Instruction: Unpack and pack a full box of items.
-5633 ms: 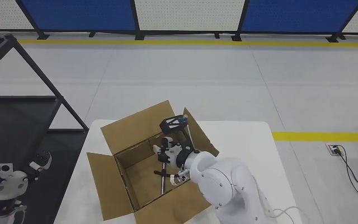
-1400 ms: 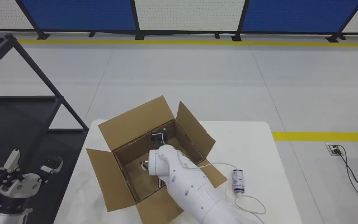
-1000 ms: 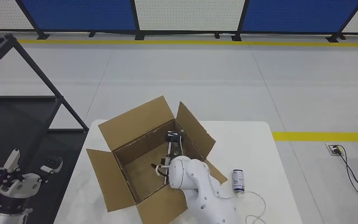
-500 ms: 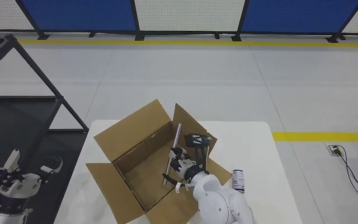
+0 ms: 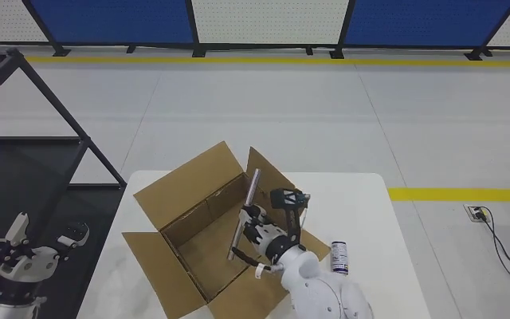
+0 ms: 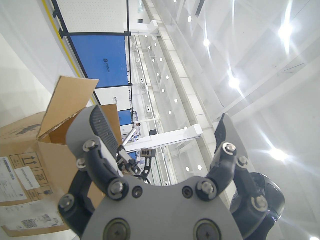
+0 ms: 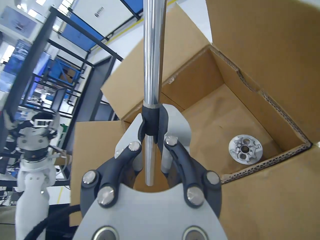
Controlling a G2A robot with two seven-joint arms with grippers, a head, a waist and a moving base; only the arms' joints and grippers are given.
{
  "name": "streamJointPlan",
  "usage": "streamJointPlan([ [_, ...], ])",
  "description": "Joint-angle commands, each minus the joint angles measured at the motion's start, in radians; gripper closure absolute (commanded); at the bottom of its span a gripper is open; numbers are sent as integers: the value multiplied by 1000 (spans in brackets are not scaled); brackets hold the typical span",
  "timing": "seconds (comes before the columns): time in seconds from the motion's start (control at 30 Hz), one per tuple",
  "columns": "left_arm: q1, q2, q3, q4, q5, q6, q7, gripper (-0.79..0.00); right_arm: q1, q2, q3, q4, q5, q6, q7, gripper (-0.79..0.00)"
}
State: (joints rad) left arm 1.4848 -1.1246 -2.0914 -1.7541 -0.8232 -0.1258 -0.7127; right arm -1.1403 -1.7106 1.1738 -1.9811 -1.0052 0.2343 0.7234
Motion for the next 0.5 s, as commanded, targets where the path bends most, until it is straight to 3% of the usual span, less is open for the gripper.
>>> streamJointPlan([
  [0.0, 0, 0, 0, 0, 0, 0, 0, -785, -28, 6, 43, -88, 59, -23, 32, 0],
  [0.27, 0, 0, 0, 0, 0, 0, 0, -785, -174, 38, 241, -369, 232, -109, 163, 0],
  [0.47, 0, 0, 0, 0, 0, 0, 0, -785, -233, 60, 479, -369, 333, -124, 177, 0],
])
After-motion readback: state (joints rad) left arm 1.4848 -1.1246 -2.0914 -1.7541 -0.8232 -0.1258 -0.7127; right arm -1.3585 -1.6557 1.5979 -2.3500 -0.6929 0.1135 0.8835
